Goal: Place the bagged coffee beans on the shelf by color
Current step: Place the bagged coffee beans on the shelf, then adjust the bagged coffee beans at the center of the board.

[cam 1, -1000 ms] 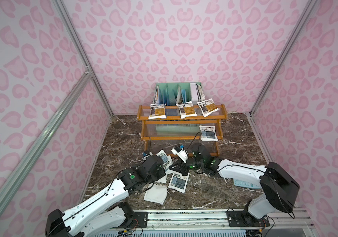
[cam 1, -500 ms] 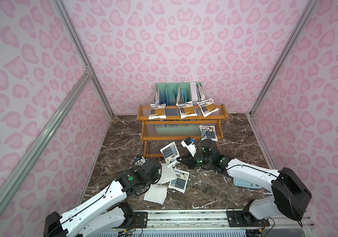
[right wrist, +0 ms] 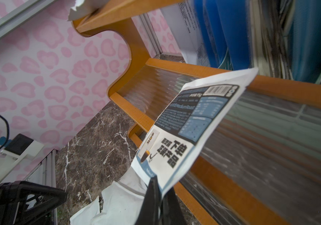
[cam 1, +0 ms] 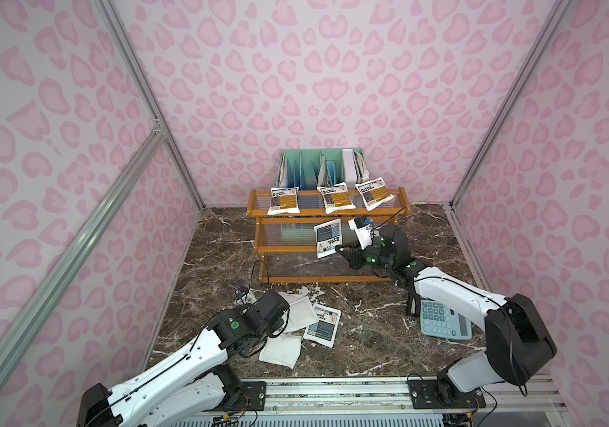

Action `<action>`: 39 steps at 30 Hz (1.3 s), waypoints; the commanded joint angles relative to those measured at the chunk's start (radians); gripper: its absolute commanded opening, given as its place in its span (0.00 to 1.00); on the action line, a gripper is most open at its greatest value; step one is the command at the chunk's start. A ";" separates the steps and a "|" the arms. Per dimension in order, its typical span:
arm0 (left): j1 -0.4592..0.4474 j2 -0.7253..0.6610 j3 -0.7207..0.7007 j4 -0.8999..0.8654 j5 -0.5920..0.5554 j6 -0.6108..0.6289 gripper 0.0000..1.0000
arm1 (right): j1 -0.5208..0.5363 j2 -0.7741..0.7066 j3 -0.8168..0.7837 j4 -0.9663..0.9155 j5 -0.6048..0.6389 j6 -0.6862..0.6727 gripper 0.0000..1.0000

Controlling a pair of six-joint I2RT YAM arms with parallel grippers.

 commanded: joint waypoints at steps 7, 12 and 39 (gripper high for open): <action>-0.001 0.020 -0.005 0.022 0.003 -0.007 0.43 | -0.024 0.097 0.067 0.046 0.048 0.016 0.01; -0.003 0.047 0.003 0.035 0.018 0.002 0.43 | -0.020 0.079 0.060 -0.002 0.119 0.040 0.40; -0.041 0.489 0.163 0.356 0.345 0.334 0.48 | 0.298 -0.273 -0.448 -0.194 0.207 -0.004 0.49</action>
